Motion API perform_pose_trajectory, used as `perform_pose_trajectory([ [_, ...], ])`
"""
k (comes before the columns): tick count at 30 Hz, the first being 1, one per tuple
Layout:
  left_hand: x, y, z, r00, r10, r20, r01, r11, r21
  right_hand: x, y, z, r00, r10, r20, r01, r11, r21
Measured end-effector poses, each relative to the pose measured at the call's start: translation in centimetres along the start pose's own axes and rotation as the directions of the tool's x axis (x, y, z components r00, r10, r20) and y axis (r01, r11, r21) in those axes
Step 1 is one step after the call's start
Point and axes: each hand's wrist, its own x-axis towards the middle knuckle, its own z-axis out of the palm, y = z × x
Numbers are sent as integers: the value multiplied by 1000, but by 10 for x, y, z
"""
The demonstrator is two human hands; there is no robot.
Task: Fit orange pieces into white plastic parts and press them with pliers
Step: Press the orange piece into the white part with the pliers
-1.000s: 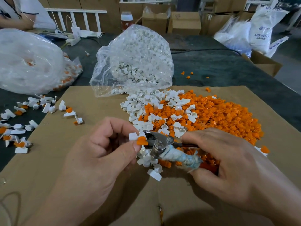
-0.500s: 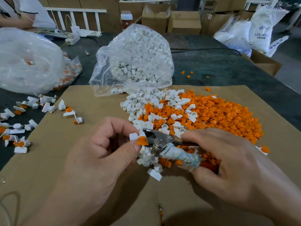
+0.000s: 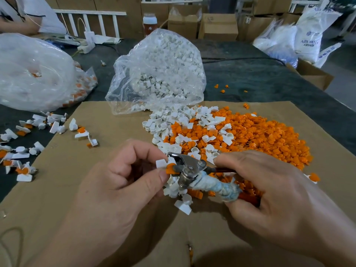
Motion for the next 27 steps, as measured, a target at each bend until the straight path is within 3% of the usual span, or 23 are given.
perform_pose_trajectory([
  [12,0,-13,-14,997,5,81,-18,989,149,3,3,6,999,-44,25,47,990,-134],
  [27,-1,-9,-12,997,-5,81,-5,993,119,4,-3,8,1000,-1,8,2,989,-145],
])
